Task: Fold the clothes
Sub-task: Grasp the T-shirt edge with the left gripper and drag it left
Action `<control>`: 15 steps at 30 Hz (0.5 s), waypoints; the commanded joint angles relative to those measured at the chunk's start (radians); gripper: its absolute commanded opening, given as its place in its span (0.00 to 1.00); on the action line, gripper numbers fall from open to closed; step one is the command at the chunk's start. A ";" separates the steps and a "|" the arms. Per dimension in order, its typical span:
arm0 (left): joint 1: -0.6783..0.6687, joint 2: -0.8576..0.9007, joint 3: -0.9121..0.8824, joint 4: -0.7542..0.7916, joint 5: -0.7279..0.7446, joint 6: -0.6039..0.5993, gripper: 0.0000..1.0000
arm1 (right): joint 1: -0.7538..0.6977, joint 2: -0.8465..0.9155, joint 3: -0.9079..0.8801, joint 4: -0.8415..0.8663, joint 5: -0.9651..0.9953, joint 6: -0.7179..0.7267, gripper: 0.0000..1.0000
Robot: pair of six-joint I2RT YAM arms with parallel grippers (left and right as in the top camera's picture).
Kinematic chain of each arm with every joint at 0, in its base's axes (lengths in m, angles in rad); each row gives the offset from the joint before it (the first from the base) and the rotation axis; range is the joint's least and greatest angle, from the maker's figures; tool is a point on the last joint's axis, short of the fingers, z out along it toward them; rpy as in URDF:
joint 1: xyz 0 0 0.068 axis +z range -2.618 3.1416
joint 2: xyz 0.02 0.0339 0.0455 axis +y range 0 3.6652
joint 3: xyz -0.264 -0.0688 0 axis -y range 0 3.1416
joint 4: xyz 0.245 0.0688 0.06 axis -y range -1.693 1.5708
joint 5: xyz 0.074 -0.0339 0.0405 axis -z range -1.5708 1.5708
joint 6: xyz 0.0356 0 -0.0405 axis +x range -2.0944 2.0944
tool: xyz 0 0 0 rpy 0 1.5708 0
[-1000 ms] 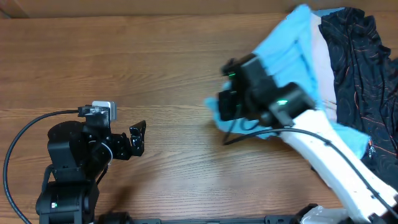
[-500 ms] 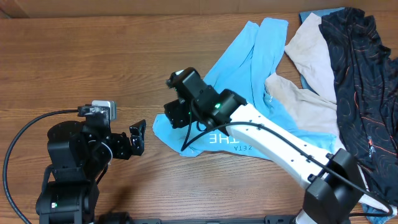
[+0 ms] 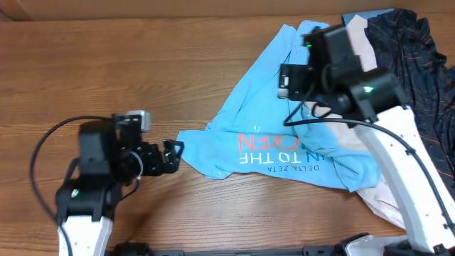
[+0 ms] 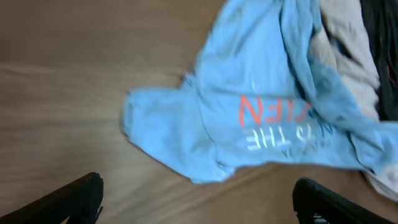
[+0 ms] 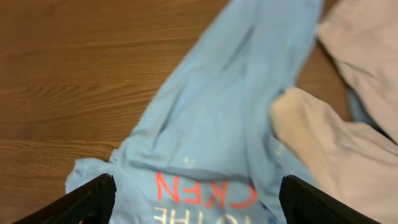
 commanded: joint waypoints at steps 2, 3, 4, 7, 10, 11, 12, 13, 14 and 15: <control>-0.106 0.151 -0.032 0.014 0.051 -0.117 1.00 | -0.046 0.009 0.014 -0.041 -0.017 0.004 0.88; -0.130 0.190 -0.032 0.022 0.052 -0.140 1.00 | -0.055 0.009 0.014 -0.045 -0.017 0.005 0.88; -0.155 0.227 -0.032 0.029 0.051 -0.163 1.00 | -0.061 0.009 0.014 -0.045 -0.017 0.005 0.88; -0.222 0.348 -0.032 0.057 0.051 -0.253 1.00 | -0.085 0.008 0.014 -0.050 -0.017 0.013 0.89; -0.274 0.472 -0.032 0.088 0.060 -0.356 1.00 | -0.109 0.008 0.014 -0.066 -0.018 0.028 0.89; -0.288 0.504 -0.032 0.105 0.067 -0.366 1.00 | -0.114 0.008 0.014 -0.069 -0.018 0.027 0.89; -0.301 0.537 -0.032 0.122 0.069 -0.380 1.00 | -0.119 0.008 0.014 -0.072 -0.018 0.027 0.89; -0.311 0.564 -0.032 0.138 0.068 -0.400 1.00 | -0.122 0.008 0.014 -0.073 -0.017 0.027 0.89; -0.327 0.618 -0.032 0.175 0.067 -0.444 1.00 | -0.126 0.008 0.014 -0.073 -0.017 0.027 0.89; -0.332 0.642 -0.032 0.193 0.068 -0.466 1.00 | -0.127 0.008 0.014 -0.074 -0.017 0.027 0.89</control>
